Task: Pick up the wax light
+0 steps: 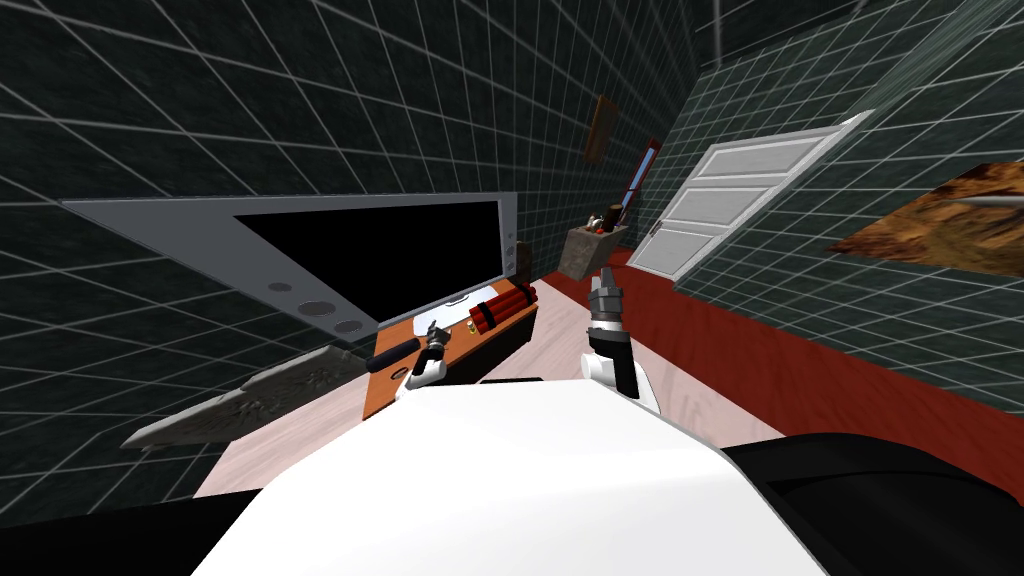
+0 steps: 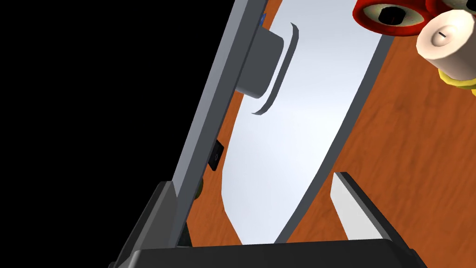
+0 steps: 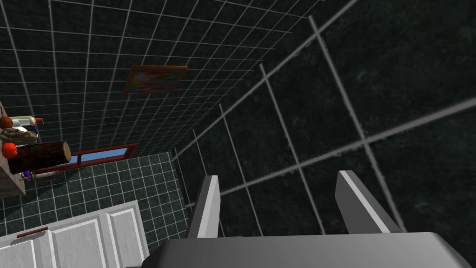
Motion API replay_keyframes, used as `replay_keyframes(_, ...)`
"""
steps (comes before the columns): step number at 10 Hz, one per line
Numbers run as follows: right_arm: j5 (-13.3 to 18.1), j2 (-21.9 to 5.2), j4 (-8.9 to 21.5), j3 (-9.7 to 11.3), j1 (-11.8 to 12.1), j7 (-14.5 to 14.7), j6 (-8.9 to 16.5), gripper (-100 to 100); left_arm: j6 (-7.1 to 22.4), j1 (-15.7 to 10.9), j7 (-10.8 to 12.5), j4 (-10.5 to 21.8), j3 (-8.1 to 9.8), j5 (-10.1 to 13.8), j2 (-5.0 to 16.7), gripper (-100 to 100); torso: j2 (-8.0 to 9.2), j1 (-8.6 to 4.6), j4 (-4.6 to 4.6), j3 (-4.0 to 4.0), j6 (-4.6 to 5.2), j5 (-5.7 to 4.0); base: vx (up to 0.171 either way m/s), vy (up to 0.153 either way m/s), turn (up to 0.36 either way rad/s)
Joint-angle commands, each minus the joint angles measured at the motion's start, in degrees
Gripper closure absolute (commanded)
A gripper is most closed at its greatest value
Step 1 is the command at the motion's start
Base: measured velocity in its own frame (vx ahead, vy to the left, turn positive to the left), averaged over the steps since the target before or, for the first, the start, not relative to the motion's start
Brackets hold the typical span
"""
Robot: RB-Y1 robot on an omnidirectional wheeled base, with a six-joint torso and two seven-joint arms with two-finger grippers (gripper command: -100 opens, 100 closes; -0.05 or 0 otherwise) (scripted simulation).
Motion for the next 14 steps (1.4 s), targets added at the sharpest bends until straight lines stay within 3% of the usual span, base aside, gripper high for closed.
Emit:
replay_keyframes(1, 0.00, 0.00, 0.00, 0.00, 0.00, 0.00, 0.00, 0, 0.06, -0.93, 0.54, 2.65, 0.25, 0.26, -0.22, -100, 0.00, 0.00, 0.00, 0.00, 0.00, 0.00, -0.002, 0.018, -0.015)
replay_keyframes(5, 0.00, 0.00, 0.00, 0.00, 0.00, 0.00, 0.00, 0, 0.93, -3.77, 2.32, 8.64, 1.32, 1.15, -1.40, -100, -0.01, 0.00, 0.00, 0.00, 0.00, 0.00, -0.001, 0.019, -0.020)
replay_keyframes(8, 0.00, 0.00, 0.00, 0.00, 0.00, 0.00, 0.00, 0, 1.97, -8.01, 4.75, 15.65, 3.03, 2.12, -3.63, -100, -0.03, 0.01, 0.00, -0.02, 0.00, 0.00, 0.005, 0.025, -0.036)
replay_keyframes(9, 0.00, 0.00, 0.00, 0.00, 0.00, 0.00, 0.00, 0, 1.97, -8.01, 4.75, 16.75, 3.03, 2.12, -3.63, -100, -0.04, 0.03, -0.01, -0.02, -0.01, 0.01, 0.013, 0.023, -0.018)
replay_keyframes(13, 0.00, 0.00, 0.00, 0.00, 0.01, 0.00, 0.00, 0, 2.79, -13.36, 7.46, 25.22, 5.29, 2.82, -7.31, -100, -0.12, 0.01, -0.02, -0.07, -0.01, 0.00, 0.030, 0.025, -0.038)
replay_keyframes(14, 0.00, 0.00, 0.00, 0.00, 0.01, 0.00, 0.00, 0, 2.79, -13.36, 7.46, 25.22, 5.29, 2.82, -7.31, -100, -0.17, 0.01, -0.03, -0.09, -0.01, 0.00, 0.034, 0.021, -0.018)
